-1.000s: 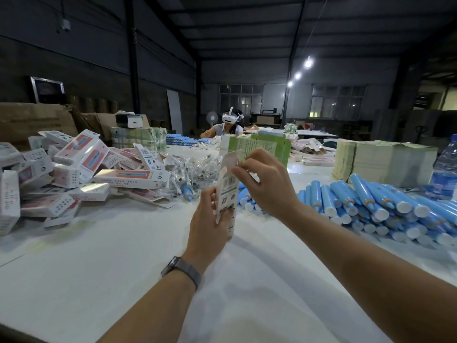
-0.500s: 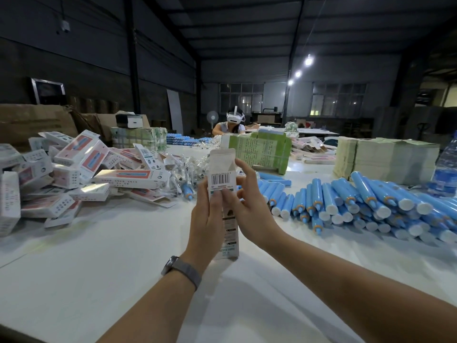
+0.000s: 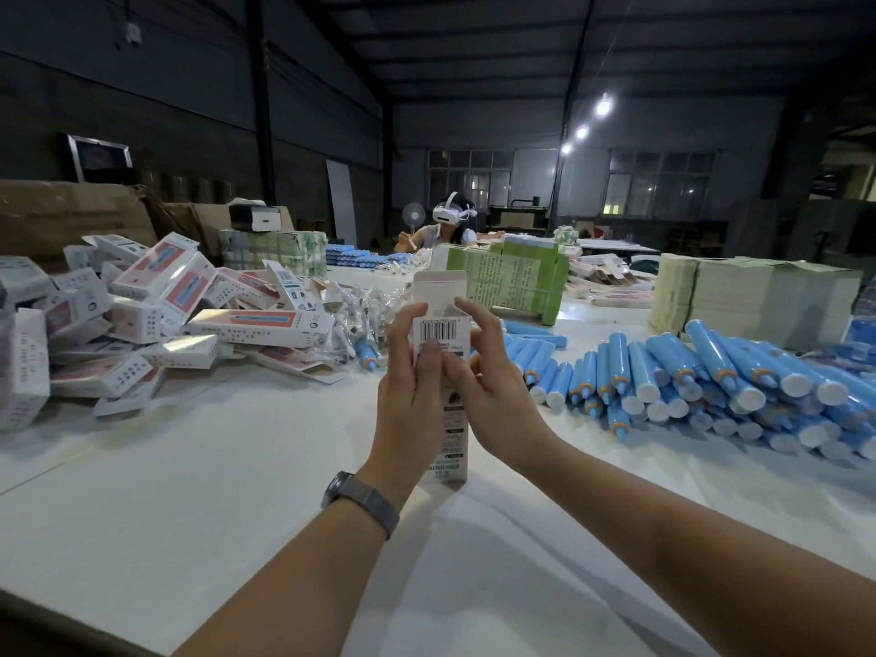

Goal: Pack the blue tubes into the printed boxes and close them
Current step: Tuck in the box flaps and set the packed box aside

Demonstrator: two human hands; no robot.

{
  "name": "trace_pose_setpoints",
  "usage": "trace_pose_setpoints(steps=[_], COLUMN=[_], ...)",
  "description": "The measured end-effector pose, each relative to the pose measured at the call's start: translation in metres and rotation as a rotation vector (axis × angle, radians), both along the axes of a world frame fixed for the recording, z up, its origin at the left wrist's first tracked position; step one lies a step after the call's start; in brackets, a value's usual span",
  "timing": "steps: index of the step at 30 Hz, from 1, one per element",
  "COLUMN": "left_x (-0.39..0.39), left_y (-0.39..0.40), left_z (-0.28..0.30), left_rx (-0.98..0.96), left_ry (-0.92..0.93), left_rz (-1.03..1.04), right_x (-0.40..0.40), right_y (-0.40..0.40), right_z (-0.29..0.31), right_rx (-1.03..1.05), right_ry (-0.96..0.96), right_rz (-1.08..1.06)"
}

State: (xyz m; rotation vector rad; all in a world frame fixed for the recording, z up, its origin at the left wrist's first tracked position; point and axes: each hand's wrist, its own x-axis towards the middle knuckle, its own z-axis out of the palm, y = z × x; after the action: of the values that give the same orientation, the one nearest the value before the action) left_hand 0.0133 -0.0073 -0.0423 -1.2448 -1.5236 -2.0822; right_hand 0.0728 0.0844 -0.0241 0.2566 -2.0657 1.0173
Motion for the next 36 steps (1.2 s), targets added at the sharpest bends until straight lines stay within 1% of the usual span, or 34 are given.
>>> trace_pose_setpoints(steps=[6,9,12,16,21,23,25,27,33,36], left_x=[0.0,-0.001,-0.001,-0.002,-0.001,0.001,0.0,-0.004,-0.009,-0.009], left_y=[-0.001,-0.001,0.0,0.0,0.0,0.0,0.001,0.001,0.001,0.001], left_z=[0.002,0.0,-0.001,-0.001,0.001,0.001,0.0,-0.001,-0.002,-0.002], left_rx=[-0.019,-0.029,-0.038,-0.04,-0.043,-0.02,0.014,0.027,0.009,-0.02], left_ry=[0.004,0.001,-0.006,-0.028,-0.044,-0.046,-0.084,-0.12,-0.07,-0.077], left_rz=[0.01,0.02,0.022,0.013,0.002,0.003,0.003,-0.006,-0.01,-0.002], right_x=[-0.003,0.0,-0.001,-0.007,-0.007,-0.006,-0.005,-0.003,-0.003,-0.005], right_y=[0.007,0.008,0.011,0.006,-0.001,-0.001,-0.001,0.0,-0.002,-0.006], right_z=[0.0,0.004,0.025,0.049,0.046,0.043,0.039,0.034,0.044,0.05], right_rx=[-0.064,-0.057,-0.031,0.032,-0.107,-0.058,0.051,0.1,0.02,0.045], right_ry=[-0.056,-0.061,0.019,0.073,0.166,0.147,0.128,0.112,0.084,0.08], right_rz=[0.096,0.068,-0.043,-0.108,-0.031,-0.06,-0.123,-0.151,-0.119,-0.125])
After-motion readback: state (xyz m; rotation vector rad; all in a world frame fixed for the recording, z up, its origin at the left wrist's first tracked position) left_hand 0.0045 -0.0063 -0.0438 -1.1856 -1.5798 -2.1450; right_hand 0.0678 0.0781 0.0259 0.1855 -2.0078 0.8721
